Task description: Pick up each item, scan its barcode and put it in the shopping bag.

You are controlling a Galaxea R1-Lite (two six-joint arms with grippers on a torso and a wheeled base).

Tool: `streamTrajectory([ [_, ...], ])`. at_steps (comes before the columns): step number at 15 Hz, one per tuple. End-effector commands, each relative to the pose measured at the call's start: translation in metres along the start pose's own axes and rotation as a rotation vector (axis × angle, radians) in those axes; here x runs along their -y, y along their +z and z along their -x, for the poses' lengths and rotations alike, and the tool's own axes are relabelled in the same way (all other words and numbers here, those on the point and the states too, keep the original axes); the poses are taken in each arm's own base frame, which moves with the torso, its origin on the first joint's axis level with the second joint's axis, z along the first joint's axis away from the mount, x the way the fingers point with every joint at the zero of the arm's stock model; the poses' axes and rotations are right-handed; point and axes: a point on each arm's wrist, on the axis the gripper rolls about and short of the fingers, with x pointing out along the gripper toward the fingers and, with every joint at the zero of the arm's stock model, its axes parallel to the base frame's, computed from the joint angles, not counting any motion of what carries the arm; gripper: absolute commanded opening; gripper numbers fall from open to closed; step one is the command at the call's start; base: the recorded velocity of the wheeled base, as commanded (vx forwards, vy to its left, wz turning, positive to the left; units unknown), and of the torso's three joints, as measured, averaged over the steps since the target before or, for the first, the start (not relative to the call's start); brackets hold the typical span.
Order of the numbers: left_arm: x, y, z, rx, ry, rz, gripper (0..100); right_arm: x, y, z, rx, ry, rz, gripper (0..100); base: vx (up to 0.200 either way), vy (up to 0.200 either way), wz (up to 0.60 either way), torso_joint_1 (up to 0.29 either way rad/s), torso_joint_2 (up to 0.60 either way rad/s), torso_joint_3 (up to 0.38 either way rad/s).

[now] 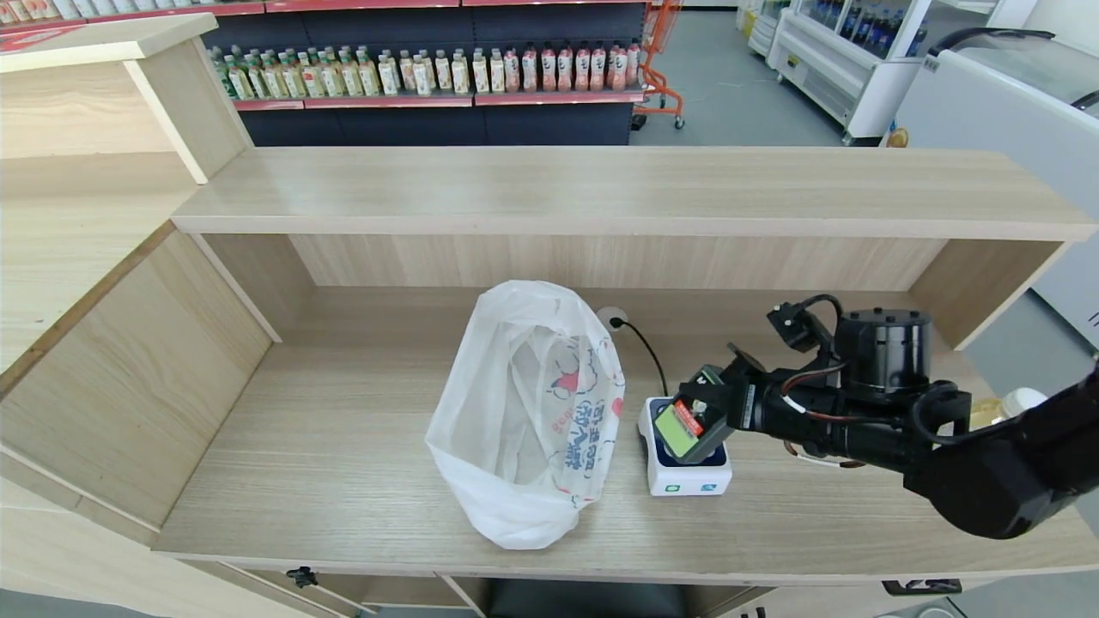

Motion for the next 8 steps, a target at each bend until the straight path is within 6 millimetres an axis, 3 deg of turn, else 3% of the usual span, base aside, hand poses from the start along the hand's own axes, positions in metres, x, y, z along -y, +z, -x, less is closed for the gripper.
streamTrajectory([
  [1, 0.000, 0.000, 0.000, 0.000, 0.000, 0.001, 100, 0.013, -0.016, -0.017, -0.037, -0.015, -0.007, 0, 0.000, 0.000, 0.00, 0.000, 0.00, 0.000],
  [8, 0.000, 0.000, 0.000, 0.000, 0.000, 0.001, 100, 0.011, -0.015, -0.037, -0.023, 0.021, 0.009, 0, 0.000, 0.000, 0.00, 0.000, 0.00, 0.000],
])
